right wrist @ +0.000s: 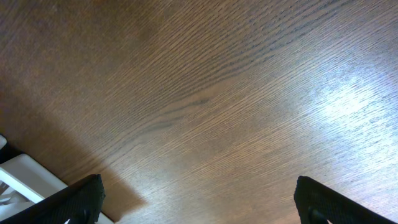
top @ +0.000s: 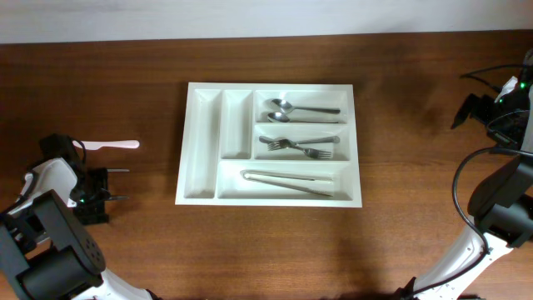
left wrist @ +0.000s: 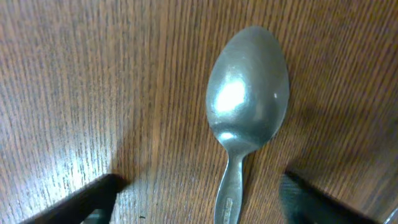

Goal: Pack container

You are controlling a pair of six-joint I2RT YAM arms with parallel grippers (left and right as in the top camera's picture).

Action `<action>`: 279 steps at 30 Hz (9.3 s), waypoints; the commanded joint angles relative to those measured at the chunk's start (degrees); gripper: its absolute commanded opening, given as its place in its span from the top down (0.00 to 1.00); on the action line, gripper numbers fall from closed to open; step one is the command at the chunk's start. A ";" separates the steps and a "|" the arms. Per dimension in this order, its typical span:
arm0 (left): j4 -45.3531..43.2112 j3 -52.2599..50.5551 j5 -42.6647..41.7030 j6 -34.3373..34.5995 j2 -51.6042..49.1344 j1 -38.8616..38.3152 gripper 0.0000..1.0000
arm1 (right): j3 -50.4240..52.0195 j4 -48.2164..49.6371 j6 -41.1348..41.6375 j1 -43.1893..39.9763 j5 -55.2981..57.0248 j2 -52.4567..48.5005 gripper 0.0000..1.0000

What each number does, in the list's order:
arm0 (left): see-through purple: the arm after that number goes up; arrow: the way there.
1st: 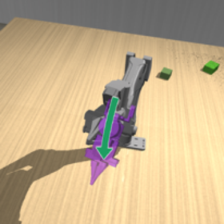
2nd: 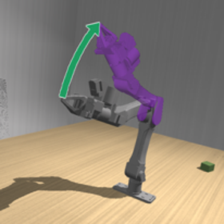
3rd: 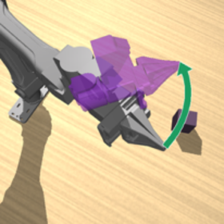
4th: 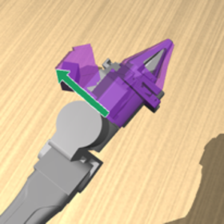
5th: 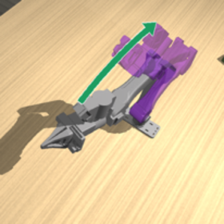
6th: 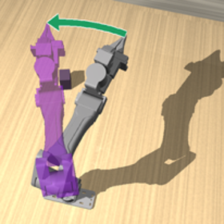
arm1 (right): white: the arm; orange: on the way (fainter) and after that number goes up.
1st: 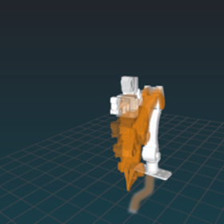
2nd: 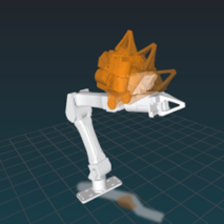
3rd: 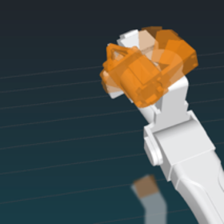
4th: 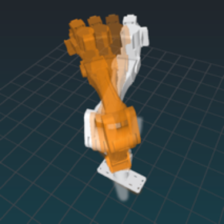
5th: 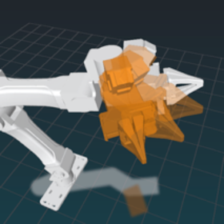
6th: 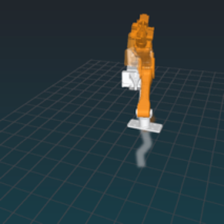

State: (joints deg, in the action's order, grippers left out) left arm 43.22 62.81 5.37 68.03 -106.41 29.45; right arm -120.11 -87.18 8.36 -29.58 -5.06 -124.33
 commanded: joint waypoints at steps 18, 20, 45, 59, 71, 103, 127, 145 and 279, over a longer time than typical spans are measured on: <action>-2.05 5.60 -2.67 -15.82 -1.36 -0.94 0.90 | -0.81 -0.02 -0.46 0.26 -0.33 1.44 0.01; -2.03 7.17 -2.64 -20.39 -1.07 -2.58 0.95 | -0.81 -0.02 -0.46 0.26 -0.33 1.44 0.01; 3.39 12.26 -2.14 -10.62 1.86 -6.29 0.16 | -0.81 -0.02 -0.46 0.26 -0.33 1.44 0.01; 2.16 12.24 -2.60 -5.77 -3.50 -3.65 0.06 | -0.81 -0.02 -0.46 0.26 -0.33 1.44 0.01; -0.26 12.24 -3.04 -5.68 -7.28 -3.50 0.06 | -0.81 -0.02 -0.46 0.26 -0.33 1.44 0.01; -1.18 12.24 -4.13 -5.84 -10.80 -3.41 0.68 | -0.81 -0.02 -0.46 0.26 -0.33 1.44 0.01; -1.16 17.49 -4.11 -21.79 -7.54 -6.14 0.98 | -0.81 -0.02 -0.46 0.26 -0.33 1.44 0.02; -1.27 21.33 -4.13 -41.53 -2.95 -26.58 0.98 | -0.81 -0.02 -0.46 0.26 -0.33 1.44 0.01; -1.49 -2.78 -7.34 -25.11 2.51 5.25 0.54 | -0.81 -0.02 -0.46 0.26 -0.33 1.44 0.01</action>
State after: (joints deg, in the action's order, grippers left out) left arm 41.93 60.58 -3.09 43.90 -104.14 33.56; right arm -120.11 -87.18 8.34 -29.58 -5.06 -124.33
